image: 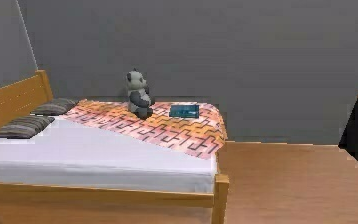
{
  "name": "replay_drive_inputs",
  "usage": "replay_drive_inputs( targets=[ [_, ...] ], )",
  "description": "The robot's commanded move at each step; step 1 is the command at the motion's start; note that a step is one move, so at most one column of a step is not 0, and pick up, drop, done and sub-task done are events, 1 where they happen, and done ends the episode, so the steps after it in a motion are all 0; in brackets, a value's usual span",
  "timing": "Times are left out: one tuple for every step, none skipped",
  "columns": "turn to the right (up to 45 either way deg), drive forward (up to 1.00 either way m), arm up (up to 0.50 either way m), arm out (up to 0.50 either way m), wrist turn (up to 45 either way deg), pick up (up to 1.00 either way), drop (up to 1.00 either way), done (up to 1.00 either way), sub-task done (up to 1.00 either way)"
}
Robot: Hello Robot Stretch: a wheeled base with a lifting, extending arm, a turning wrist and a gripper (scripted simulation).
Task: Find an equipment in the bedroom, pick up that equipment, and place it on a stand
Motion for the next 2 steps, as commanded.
replay_drive_inputs(
  targets=[
    [24.0, 0.00, 0.00, 0.00, 0.0, 0.00, 0.00, 0.00, 0.00],
    [0.0, 0.10, 0.00, 0.00, 0.0, 0.00, 0.00, 0.00, 0.00]
  ],
)
